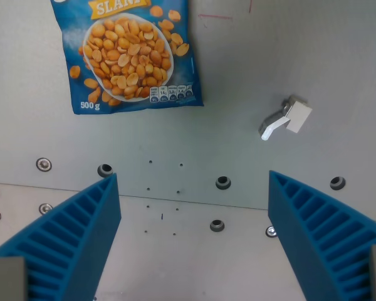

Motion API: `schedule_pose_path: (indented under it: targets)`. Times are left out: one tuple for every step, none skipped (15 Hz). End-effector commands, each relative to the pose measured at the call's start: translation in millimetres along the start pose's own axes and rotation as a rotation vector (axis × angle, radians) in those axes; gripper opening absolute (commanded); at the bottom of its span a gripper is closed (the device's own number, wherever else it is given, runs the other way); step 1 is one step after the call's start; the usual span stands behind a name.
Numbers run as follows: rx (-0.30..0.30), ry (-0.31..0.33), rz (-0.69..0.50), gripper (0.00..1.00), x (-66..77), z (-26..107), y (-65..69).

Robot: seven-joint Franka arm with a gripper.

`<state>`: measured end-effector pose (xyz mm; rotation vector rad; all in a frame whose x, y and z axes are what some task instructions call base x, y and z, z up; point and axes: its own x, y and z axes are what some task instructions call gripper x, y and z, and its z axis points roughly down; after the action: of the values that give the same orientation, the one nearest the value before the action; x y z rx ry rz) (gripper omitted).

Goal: Rotate around gripper positive x

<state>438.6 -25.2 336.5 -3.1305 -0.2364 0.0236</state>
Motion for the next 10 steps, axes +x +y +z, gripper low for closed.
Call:
schedule_pose_path:
  targets:
    - [0.012,0.007,0.0,1.0,-0.2,-3.0,0.0]
    - [0.025,0.007,0.0,1.0,-0.2,-3.0,0.0]
    - [0.039,0.007,0.0,1.0,-0.2,-3.0,0.0]
    - [0.052,0.007,-0.001,1.0,-0.2,-3.0,0.0]
    - [0.065,0.007,-0.001,1.0,-0.2,-3.0,0.0]
    - [0.079,0.007,-0.001,1.0,-0.2,-3.0,0.0]
    - [0.092,0.007,-0.001,1.0,-0.2,-3.0,0.0]
    - [0.105,0.007,-0.001,1.0,-0.2,-3.0,0.0]
    - [0.119,0.007,-0.001,1.0,-0.2,-3.0,0.0]
    - [0.132,0.007,-0.001,1.0,-0.2,-3.0,0.0]
